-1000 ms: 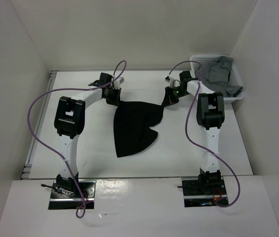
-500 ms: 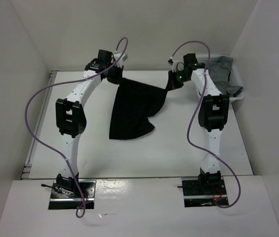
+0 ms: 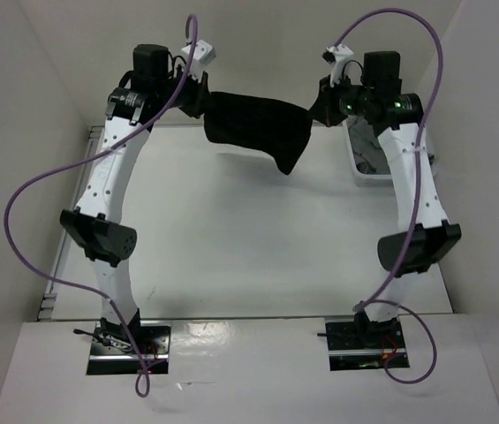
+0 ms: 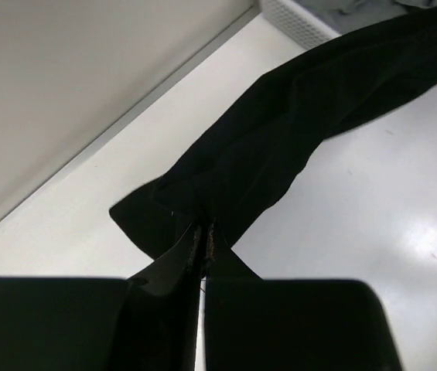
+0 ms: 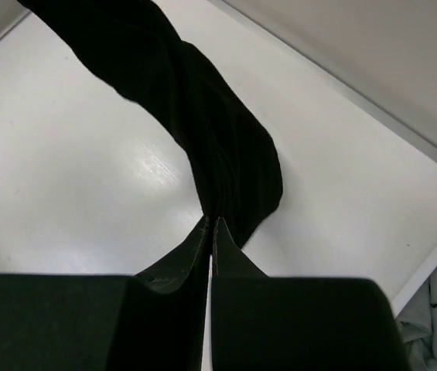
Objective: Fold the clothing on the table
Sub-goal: Flatten the skirt out
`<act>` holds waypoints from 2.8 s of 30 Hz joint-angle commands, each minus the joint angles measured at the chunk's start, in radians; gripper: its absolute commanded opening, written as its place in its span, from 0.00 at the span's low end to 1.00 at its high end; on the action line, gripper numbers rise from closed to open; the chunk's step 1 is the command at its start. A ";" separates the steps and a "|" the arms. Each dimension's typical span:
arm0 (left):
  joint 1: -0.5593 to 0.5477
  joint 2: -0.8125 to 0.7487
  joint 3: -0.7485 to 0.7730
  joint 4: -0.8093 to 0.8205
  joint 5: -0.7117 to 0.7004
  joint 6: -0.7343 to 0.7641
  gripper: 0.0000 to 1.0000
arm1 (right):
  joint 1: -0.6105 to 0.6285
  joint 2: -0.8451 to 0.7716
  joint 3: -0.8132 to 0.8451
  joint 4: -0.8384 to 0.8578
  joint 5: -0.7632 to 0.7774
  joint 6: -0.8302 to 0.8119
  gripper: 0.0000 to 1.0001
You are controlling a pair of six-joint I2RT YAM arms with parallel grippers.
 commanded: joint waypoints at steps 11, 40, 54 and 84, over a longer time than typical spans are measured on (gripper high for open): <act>-0.036 -0.607 -0.707 -0.018 0.202 0.217 0.00 | 0.008 -0.575 -0.515 -0.075 -0.112 -0.183 0.00; 0.107 -0.117 -0.886 0.162 0.338 0.255 0.00 | 0.019 -0.100 -0.666 0.152 -0.051 -0.247 0.00; 0.127 0.218 -0.520 0.263 0.209 0.172 0.00 | 0.028 0.325 -0.276 0.229 0.103 -0.220 0.00; 0.054 0.108 -0.681 0.418 -0.095 -0.129 1.00 | 0.165 0.020 -0.671 0.272 0.460 -0.060 0.86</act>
